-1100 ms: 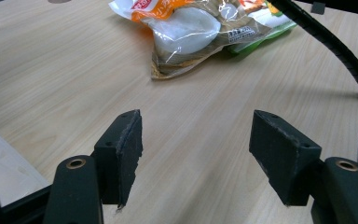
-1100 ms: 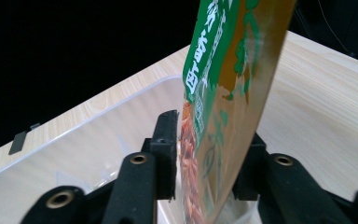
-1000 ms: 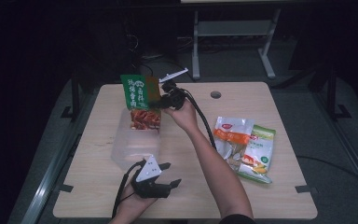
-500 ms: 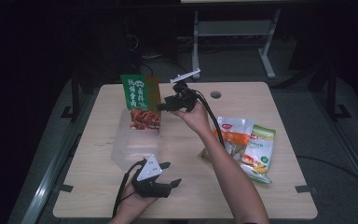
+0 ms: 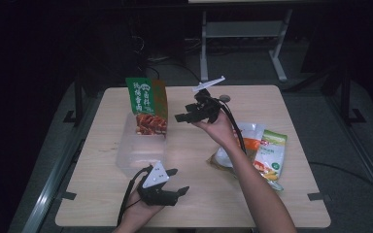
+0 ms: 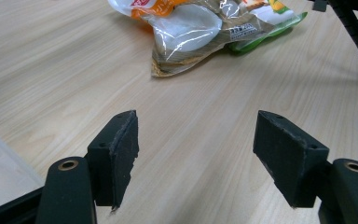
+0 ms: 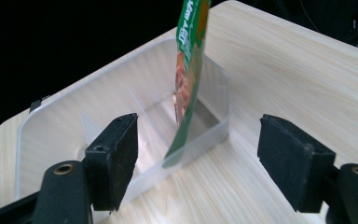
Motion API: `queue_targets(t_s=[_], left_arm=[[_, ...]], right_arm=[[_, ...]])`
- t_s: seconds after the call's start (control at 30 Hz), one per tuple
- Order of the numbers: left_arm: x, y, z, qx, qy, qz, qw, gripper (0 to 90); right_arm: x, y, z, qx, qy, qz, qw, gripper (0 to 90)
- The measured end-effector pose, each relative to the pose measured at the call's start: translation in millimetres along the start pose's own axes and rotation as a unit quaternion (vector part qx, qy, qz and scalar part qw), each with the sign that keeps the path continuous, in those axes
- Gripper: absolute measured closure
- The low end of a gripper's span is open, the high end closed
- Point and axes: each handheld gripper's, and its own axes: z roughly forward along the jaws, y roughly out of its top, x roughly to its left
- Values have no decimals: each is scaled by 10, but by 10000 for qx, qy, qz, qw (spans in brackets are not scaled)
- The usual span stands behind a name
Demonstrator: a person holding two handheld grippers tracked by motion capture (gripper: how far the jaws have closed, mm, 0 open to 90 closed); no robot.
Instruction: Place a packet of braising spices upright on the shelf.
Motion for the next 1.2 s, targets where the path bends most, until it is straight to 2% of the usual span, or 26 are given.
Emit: queue_targets(t_s=[0.17,0.23,0.33,0.57,0.7,0.77,0.8,1.03,1.07,1.17,1.2], left_arm=[[-4,1,7,39,-22,55,10000,304],[0,2,2,50,-25,60,10000,304],[-1,-1,2,-10,-25,-12,10000,302],[-2,-5,7,31,-57,3,10000,301],[-10,-5,11,31,-76,23,10000,300],[-10,-7,21,-29,-81,-24,10000,300],[-2,-4,19,-26,-69,26,10000,300],[-1,-8,22,15,-77,-4,10000,300],[-2,-6,20,40,-71,12,10000,300],[-10,-7,28,41,-84,12,10000,300],[-12,-6,27,54,-89,17,9999,300]], right_arm=[[-34,-103,-160,135,-14,118,9998,263],[-37,-149,-232,114,-111,73,9998,263],[-57,-217,-328,147,-171,161,9996,263],[-90,-351,-553,190,-347,223,9990,256],[-130,-444,-678,274,-463,375,9978,245],[-141,-498,-741,226,-527,341,9978,247],[-151,-522,-766,254,-540,377,9975,247],[-194,-707,-956,309,-690,561,9956,248],[-204,-738,-979,304,-721,508,9956,248],[-207,-810,-1050,401,-772,622,9943,248],[-213,-844,-1079,356,-806,571,9945,252]])
